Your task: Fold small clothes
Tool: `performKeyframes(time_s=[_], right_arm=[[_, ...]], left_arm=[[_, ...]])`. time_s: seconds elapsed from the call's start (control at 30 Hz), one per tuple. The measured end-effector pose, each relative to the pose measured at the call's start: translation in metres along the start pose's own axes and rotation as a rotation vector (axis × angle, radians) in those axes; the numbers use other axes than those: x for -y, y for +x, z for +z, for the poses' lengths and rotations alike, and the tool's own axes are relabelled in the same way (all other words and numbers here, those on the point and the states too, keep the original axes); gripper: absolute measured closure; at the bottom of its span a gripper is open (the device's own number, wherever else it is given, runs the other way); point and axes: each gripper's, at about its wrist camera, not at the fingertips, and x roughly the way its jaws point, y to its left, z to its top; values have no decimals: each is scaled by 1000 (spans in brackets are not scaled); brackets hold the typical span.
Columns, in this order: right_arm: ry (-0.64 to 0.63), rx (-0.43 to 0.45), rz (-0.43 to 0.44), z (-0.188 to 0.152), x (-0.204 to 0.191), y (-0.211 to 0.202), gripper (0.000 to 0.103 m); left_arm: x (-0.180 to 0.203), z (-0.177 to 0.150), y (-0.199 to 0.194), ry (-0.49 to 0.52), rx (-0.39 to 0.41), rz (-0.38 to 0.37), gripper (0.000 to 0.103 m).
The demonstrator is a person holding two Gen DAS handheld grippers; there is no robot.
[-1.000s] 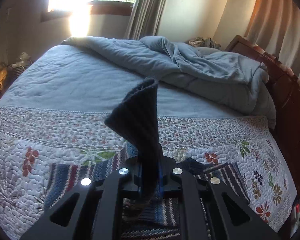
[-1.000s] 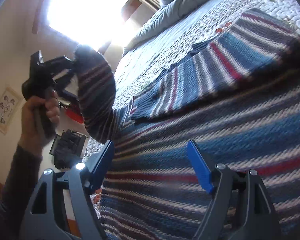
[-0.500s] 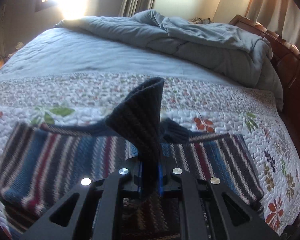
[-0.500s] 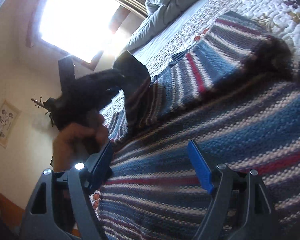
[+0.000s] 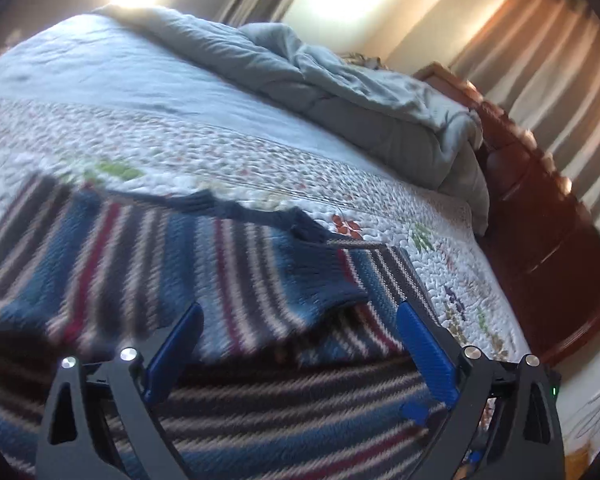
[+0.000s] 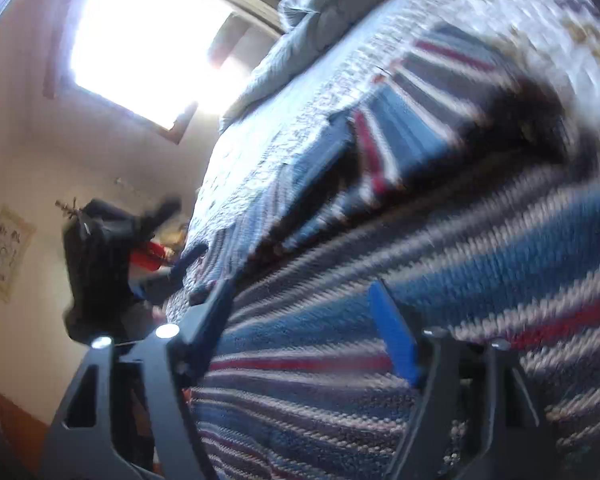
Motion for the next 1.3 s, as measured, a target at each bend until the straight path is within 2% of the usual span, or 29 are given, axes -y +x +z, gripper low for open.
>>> performKeyframes(time_s=[0.1, 0.17, 0.2, 0.27, 0.37, 0.47, 0.57, 0.67, 0.73, 0.77, 0.87, 0.9, 1.03, 1.13, 1.3], right_arm=[[31, -26, 11, 44, -2, 5, 36], [127, -59, 25, 75, 10, 20, 34], [218, -88, 27, 90, 24, 33, 34], [349, -152, 24, 103, 42, 59, 34], [393, -186, -16, 105, 48, 87, 34], [393, -156, -15, 108, 48, 98, 32], [399, -112, -19, 116, 44, 101, 32], [405, -110, -55, 112, 41, 103, 32], [389, -108, -43, 108, 33, 105, 32], [382, -108, -51, 105, 29, 107, 32], [352, -111, -109, 103, 21, 117, 32], [347, -109, -122, 105, 18, 118, 33], [306, -103, -203, 111, 4, 126, 41], [257, -100, -259, 109, -9, 133, 45], [217, -99, -264, 104, -17, 142, 45]], left_arm=[[-34, -14, -37, -46, 59, 6, 4], [-53, -24, -55, -79, 99, 18, 4], [-61, -28, -60, -96, 110, 25, 4], [-76, -43, -72, -127, 156, 88, 4], [-90, -61, -82, -118, 248, 154, 4], [-101, -57, -75, -133, 219, 186, 4], [-107, -51, -73, -198, 237, 95, 4], [-108, -46, -63, -188, 212, 103, 4], [-114, -49, -55, -229, 171, 69, 4], [-116, -49, -51, -253, 143, 75, 4], [-106, -51, -47, -205, 100, 146, 4], [-101, -52, -47, -183, 98, 147, 4], [-76, -53, -56, -77, 132, 173, 4], [-60, -53, -64, 18, 157, 222, 4], [-59, -50, -77, 31, 172, 246, 4]])
